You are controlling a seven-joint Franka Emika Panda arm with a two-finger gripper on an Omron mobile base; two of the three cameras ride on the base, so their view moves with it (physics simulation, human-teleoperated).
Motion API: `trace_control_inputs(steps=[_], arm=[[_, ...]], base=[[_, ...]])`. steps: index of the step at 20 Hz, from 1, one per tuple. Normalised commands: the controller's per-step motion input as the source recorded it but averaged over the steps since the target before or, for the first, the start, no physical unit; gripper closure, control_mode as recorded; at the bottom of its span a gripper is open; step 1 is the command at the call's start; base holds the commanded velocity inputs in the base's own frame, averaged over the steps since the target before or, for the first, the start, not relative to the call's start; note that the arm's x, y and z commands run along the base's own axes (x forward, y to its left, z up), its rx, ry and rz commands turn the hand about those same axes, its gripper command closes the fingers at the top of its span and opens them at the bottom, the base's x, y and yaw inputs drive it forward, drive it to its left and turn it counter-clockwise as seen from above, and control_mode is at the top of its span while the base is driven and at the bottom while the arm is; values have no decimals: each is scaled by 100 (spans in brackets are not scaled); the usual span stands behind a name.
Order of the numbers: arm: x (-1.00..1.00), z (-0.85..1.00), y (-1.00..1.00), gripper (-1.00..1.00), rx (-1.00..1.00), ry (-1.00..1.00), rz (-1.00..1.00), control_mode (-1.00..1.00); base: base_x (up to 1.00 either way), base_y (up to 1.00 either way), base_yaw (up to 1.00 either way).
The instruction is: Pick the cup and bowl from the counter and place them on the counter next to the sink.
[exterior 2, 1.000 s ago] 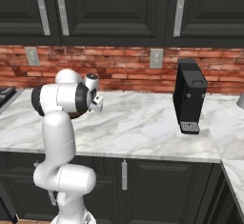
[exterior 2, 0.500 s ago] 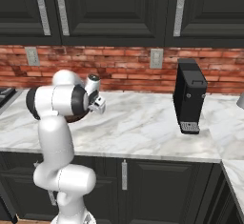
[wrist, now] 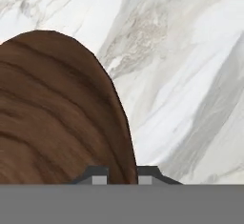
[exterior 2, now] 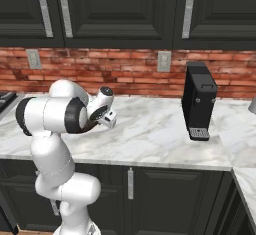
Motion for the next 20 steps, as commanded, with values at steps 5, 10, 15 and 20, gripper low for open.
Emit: trace_control_inputs(steps=[5, 10, 15, 20], arm=[[-35, 18, -29, 100, 8, -2, 0, -100], [-29, 41, -16, 100, 11, -12, 0, -100], [-33, 51, -10, 100, 14, -15, 0, -100], [-42, 38, -9, 100, 15, -12, 0, -100]], base=[[0, 0, 0], [0, 0, 0], [0, 0, 0], [0, 0, 0]])
